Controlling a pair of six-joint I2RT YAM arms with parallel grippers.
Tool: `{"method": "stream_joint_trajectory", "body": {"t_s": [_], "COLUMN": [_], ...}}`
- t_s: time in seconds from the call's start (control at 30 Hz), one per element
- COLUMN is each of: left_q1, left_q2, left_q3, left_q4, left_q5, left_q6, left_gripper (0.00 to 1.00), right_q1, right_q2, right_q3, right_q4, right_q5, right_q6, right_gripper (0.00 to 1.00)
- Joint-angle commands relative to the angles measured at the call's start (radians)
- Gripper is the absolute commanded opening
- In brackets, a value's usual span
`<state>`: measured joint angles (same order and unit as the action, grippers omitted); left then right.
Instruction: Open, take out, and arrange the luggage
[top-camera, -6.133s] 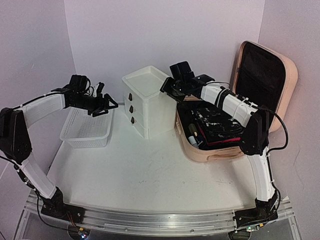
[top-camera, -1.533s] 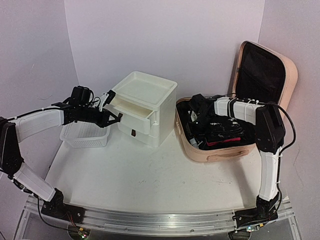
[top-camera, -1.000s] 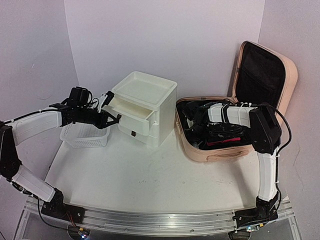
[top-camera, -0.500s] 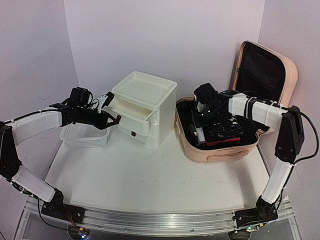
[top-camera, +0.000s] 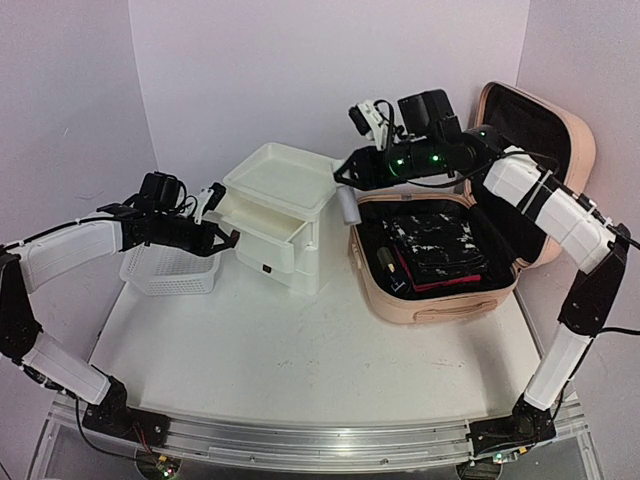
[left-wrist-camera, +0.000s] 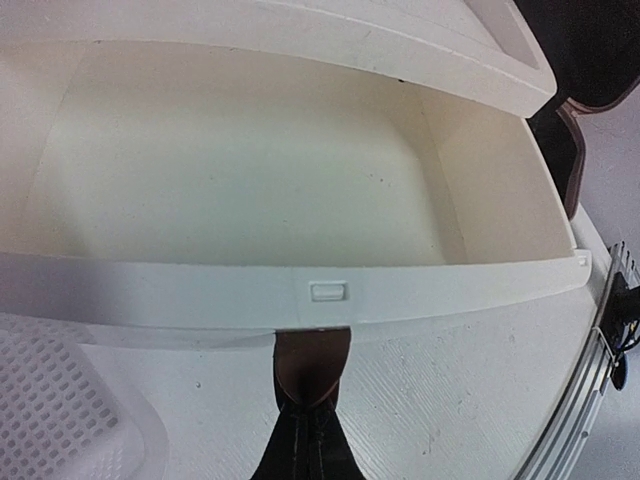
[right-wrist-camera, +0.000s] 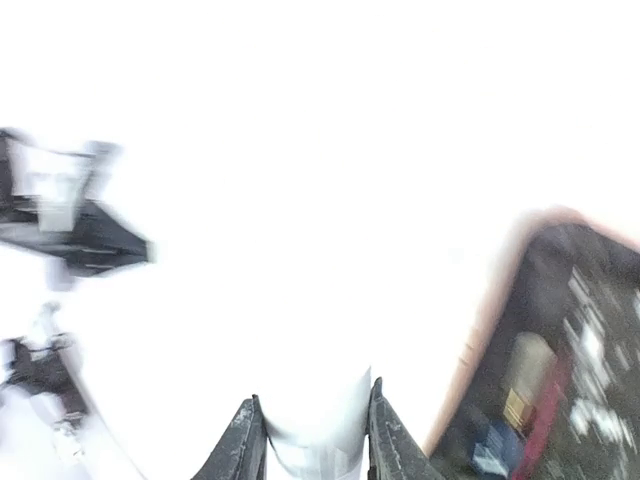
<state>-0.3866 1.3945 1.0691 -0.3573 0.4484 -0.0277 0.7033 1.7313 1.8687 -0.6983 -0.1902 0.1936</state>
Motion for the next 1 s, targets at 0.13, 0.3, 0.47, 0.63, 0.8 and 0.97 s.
{"method": "stream_joint_trajectory", "body": {"t_s": [0.13, 0.3, 0.47, 0.63, 0.8, 0.97], "left_q1": [-0.001, -0.004, -0.005, -0.005, -0.007, -0.006], "left_q2": [0.0, 0.009, 0.011, 0.017, 0.007, 0.008], "left_q3": [0.115, 0.145, 0.133, 0.124, 0.098, 0.106], "left_q4": [-0.012, -0.011, -0.004, -0.005, -0.003, 0.003], "left_q5": [-0.027, 0.029, 0.031, 0.031, 0.034, 0.028], "left_q6": [0.013, 0.026, 0.026, 0.055, 0.06, 0.06], "left_gripper": [0.0, 0.0, 0.0, 0.0, 0.0, 0.0], "right_q1": [0.115, 0.151, 0.161, 0.17, 0.173, 0.197], "right_q2": [0.211, 0.43, 0.536, 0.564, 0.582, 0.632], "right_q3": [0.353, 0.608, 0.705, 0.678, 0.637, 0.647], "right_q4": [0.117, 0.1, 0.104, 0.09, 0.079, 0.066], "right_q5": [-0.245, -0.166, -0.097, -0.002, 0.005, 0.034], "right_q6": [-0.071, -0.086, -0.131, -0.236, -0.275, -0.34], "right_gripper": [0.1, 0.09, 0.07, 0.06, 0.07, 0.12]}}
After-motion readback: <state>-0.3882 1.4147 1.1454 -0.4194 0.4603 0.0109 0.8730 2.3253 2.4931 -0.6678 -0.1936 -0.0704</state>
